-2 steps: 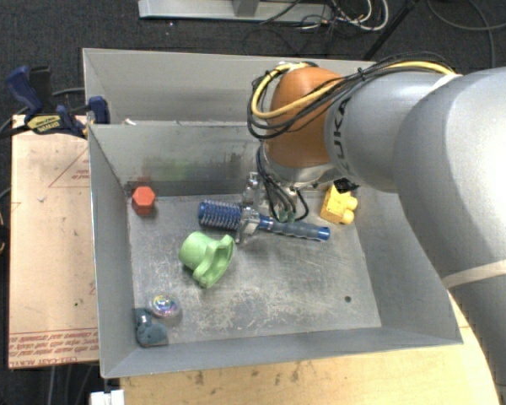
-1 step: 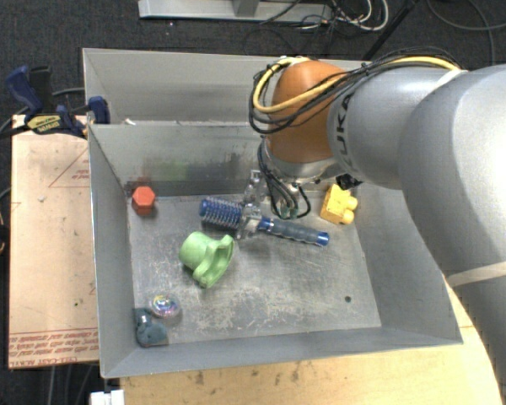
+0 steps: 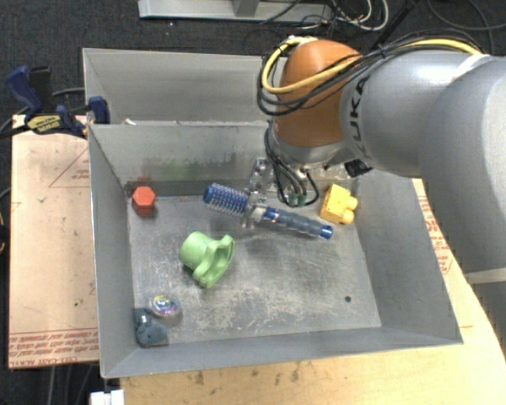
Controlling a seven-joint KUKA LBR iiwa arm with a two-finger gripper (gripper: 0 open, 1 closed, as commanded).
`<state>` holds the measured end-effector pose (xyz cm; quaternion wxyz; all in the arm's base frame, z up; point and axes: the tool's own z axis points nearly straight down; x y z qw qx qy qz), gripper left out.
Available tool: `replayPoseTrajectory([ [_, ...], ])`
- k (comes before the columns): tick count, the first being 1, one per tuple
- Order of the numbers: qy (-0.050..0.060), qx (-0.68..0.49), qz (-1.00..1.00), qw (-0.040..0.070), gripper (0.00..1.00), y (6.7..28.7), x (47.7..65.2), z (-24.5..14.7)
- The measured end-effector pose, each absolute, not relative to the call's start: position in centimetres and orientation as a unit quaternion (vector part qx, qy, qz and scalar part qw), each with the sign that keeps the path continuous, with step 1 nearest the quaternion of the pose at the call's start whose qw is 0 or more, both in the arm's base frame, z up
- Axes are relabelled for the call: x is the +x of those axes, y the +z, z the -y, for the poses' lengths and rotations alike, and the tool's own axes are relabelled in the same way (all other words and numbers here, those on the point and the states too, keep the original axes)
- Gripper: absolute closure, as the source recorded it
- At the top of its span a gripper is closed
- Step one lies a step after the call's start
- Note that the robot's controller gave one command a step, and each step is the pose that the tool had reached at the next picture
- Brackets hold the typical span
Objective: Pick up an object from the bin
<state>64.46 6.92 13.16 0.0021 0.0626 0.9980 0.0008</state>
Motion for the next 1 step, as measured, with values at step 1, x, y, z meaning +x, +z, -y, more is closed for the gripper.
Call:
replayPoseTrajectory([
  [1, 0.001, 0.062, -0.998, 0.003, 1.00, 16.64, 64.54, -6.94],
])
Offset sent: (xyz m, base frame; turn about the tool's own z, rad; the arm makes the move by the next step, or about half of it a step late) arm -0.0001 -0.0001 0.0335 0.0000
